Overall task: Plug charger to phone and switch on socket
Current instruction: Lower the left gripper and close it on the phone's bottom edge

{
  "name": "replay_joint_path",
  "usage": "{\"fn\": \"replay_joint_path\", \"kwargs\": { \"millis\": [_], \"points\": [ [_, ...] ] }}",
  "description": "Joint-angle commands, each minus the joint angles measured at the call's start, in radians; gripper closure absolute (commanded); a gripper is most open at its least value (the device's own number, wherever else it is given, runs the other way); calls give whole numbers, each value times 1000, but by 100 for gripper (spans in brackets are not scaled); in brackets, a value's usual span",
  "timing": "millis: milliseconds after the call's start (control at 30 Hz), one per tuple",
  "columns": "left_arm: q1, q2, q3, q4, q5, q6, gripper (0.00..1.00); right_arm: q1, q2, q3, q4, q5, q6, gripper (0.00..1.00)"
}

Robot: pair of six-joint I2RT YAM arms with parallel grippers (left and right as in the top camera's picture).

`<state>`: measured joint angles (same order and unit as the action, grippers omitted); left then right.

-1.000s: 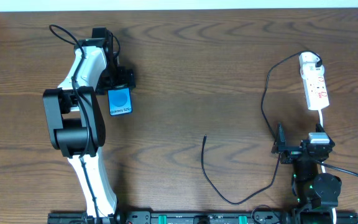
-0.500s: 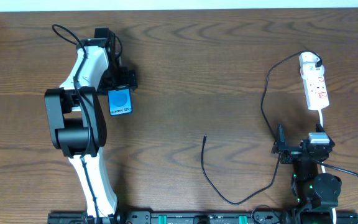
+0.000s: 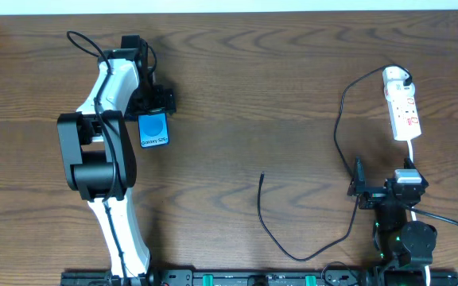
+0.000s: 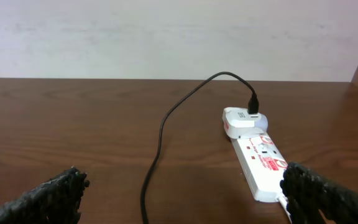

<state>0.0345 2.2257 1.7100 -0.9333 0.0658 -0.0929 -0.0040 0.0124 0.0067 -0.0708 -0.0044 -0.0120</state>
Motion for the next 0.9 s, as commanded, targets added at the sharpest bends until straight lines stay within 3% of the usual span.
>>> {"fn": "replay_joint_path", "kwargs": {
  "millis": [0, 867],
  "points": [
    [-1, 17, -17, 8, -2, -10, 2, 6, -6, -1, -5, -5, -11, 1],
    [-1, 17, -50, 38, -2, -9, 2, 6, -6, -1, -5, -5, -11, 1]
  ]
}}
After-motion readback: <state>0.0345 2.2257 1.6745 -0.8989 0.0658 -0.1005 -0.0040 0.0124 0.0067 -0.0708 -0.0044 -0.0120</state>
